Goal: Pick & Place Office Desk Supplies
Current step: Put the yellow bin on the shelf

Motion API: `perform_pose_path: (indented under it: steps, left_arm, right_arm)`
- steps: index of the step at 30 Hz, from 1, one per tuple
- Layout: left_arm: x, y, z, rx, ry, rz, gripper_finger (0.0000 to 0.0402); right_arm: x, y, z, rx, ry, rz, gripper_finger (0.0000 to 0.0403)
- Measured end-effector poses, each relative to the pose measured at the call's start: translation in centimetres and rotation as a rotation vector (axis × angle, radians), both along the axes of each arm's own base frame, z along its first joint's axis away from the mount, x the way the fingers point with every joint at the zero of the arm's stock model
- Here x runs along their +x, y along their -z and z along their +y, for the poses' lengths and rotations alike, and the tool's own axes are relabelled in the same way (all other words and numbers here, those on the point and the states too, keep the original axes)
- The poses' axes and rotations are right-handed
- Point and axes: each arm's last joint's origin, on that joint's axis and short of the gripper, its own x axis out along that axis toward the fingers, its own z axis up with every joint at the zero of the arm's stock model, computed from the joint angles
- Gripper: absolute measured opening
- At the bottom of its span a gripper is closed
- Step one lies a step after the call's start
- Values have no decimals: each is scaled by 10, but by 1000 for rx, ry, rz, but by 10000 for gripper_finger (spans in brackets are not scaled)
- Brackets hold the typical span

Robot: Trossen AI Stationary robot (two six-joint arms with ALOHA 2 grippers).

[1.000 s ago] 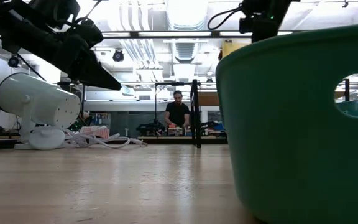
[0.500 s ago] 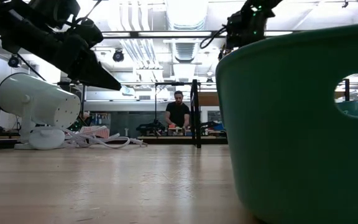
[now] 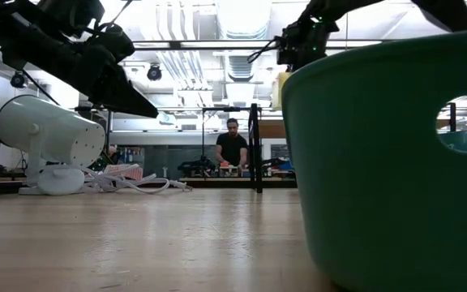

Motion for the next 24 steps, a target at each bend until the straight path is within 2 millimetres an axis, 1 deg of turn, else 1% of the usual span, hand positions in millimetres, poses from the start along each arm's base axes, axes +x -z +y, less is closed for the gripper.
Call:
perform_pose_path:
  steps: [4,9,11,17,24]
  left_arm:
    - [0,0,0,0,0,0,190]
    - [0,0,0,0,0,0,190]
    - [0,0,0,0,0,0,190]
    - [0,0,0,0,0,0,190]
    - [0,0,0,0,0,0,190]
  right_arm:
    - [6,1,-6,-14,-56,-8,8]
    - [13,8,-14,-10,-91,-15,8]
    - [17,11,-17,-6,-80,-17,8]
    - [24,21,-27,45,40,-19,8]
    - [23,23,-29,41,33,-14,8]
